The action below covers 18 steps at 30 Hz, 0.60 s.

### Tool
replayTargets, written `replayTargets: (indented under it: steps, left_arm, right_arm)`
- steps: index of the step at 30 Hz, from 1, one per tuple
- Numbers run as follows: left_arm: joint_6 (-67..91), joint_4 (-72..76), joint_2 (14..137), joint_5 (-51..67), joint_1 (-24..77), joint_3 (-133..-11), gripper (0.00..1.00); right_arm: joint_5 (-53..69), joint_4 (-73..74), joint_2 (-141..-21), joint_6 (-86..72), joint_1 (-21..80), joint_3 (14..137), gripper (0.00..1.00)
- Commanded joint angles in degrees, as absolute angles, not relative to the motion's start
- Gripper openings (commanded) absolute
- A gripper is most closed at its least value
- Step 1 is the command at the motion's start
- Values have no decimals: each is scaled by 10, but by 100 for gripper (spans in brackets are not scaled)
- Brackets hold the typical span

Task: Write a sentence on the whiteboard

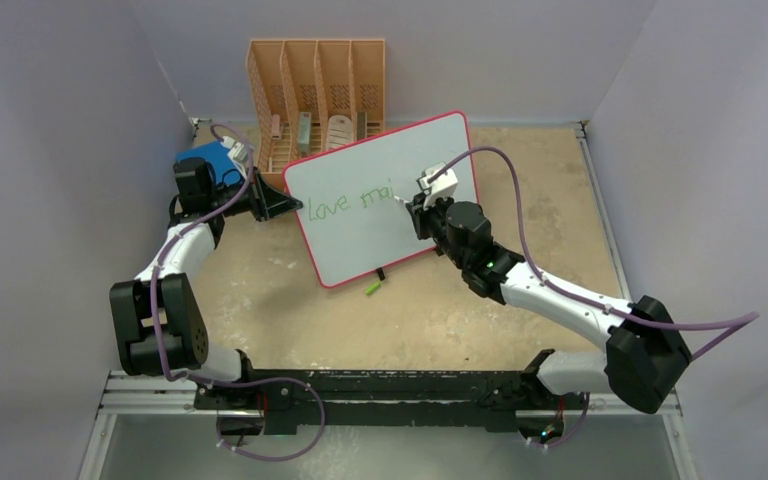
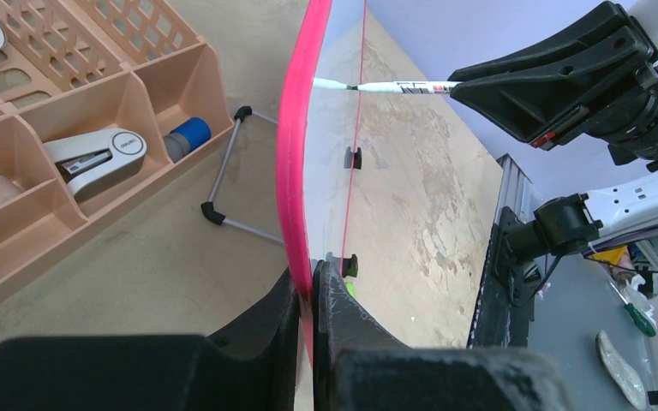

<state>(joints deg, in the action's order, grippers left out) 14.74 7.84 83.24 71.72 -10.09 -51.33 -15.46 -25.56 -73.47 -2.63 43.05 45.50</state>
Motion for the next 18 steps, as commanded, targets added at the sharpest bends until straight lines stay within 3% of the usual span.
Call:
replayTargets:
  steps: [1,18]
  left_arm:
    - [117,95,812,717,-98,-529,0]
    - [117,96,812,717,-98,-529,0]
  right_arm:
    - [-149,-260,-717,-33,428,451,0]
    - [-181,-307,-721,-10,428,490,0]
